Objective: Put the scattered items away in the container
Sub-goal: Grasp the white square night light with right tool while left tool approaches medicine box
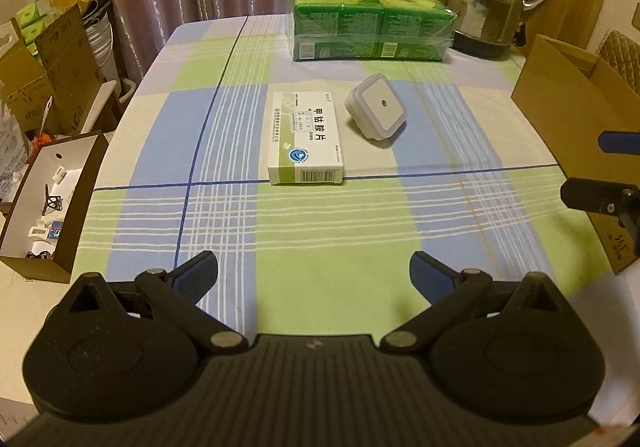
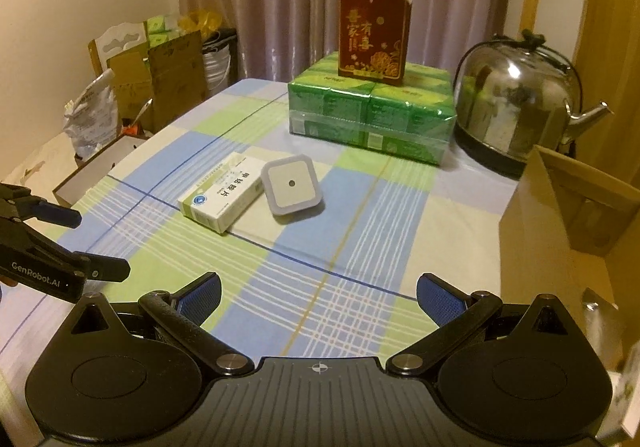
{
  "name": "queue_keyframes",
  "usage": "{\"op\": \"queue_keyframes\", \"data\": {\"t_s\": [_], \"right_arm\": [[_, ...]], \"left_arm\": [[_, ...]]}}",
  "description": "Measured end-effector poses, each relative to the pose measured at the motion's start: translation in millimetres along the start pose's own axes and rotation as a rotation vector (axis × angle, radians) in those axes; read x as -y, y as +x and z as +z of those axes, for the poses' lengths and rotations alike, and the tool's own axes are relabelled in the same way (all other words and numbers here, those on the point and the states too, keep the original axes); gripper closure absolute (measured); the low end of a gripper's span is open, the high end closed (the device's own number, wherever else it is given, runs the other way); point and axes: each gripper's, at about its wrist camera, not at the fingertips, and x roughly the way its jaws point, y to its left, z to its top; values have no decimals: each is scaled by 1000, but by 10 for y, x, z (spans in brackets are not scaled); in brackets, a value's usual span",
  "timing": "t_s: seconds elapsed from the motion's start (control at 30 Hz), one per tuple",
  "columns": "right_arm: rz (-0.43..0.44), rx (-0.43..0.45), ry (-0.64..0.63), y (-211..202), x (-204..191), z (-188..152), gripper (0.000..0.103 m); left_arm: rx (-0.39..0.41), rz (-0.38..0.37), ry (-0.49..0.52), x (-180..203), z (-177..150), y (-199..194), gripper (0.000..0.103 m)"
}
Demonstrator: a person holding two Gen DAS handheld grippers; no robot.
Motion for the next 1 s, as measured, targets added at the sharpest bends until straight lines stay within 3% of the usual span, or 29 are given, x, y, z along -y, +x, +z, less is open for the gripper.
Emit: {"op": "queue_keyframes", "data": {"t_s": [0.43,0.87,1.0], "right_arm": [[77,0,-80,746,83,353,2],[191,-6,-152,1466,106,603,3],[219,-9,-159,1642,100,662,21]], "left_arm": [[21,4,99,-112,324,515,3],[59,-58,161,-192,687,991,3],[57,-79,205,-190,738,1089,3]]}}
